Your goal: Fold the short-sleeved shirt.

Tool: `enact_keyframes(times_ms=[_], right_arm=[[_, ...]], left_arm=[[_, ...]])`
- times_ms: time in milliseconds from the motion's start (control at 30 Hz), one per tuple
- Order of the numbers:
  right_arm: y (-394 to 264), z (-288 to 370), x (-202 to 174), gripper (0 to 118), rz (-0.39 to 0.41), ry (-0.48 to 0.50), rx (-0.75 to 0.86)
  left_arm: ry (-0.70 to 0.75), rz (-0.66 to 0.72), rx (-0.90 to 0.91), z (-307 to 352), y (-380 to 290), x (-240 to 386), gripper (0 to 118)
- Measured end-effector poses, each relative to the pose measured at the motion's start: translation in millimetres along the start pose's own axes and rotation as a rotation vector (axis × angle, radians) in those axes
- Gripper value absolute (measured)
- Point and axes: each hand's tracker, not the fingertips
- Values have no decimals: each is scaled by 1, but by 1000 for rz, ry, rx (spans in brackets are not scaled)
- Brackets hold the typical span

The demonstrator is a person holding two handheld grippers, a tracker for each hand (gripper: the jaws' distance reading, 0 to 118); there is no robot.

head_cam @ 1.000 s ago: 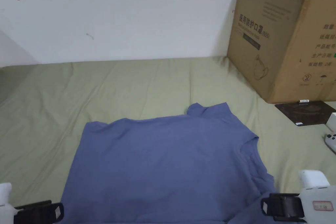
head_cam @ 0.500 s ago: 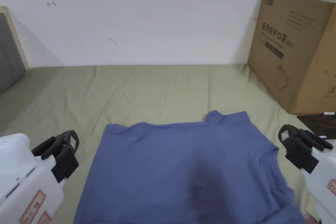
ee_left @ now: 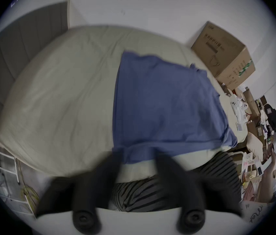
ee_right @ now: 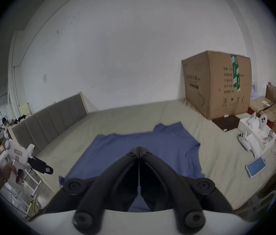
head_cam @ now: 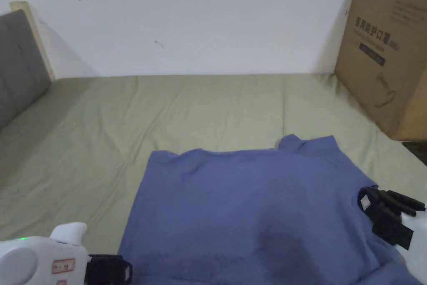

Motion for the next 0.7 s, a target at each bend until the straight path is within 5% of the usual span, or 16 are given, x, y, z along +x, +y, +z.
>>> enact_keyframes(times_ms=[133,300,333,400,467,600,700], right_arm=[[-9,-9,-4,0,-63,8,-54],[-23,-37,-2,0,-41,9,-99],[-25,-36,-6,0,-34,14,-106],[-30,-34,-14,0,-24,16,-123],[-27,-34,-1,0,-38,15,-139],[-30,-25,21,0,-107,-6,-76],[-35,-30,59,2,-241,-68,-156]], left_arm=[[37,-2,8,-34,-4,-3,104],[30,-34,29,-70,-3,-4,97],[-6,-63,62,-68,-7,-4,74],[39,-70,82,-63,-16,-3,5],[-75,-54,132,-45,-26,-1,4],[-16,-92,261,-13,-43,8,4],[-31,-60,300,0,-43,12,4]])
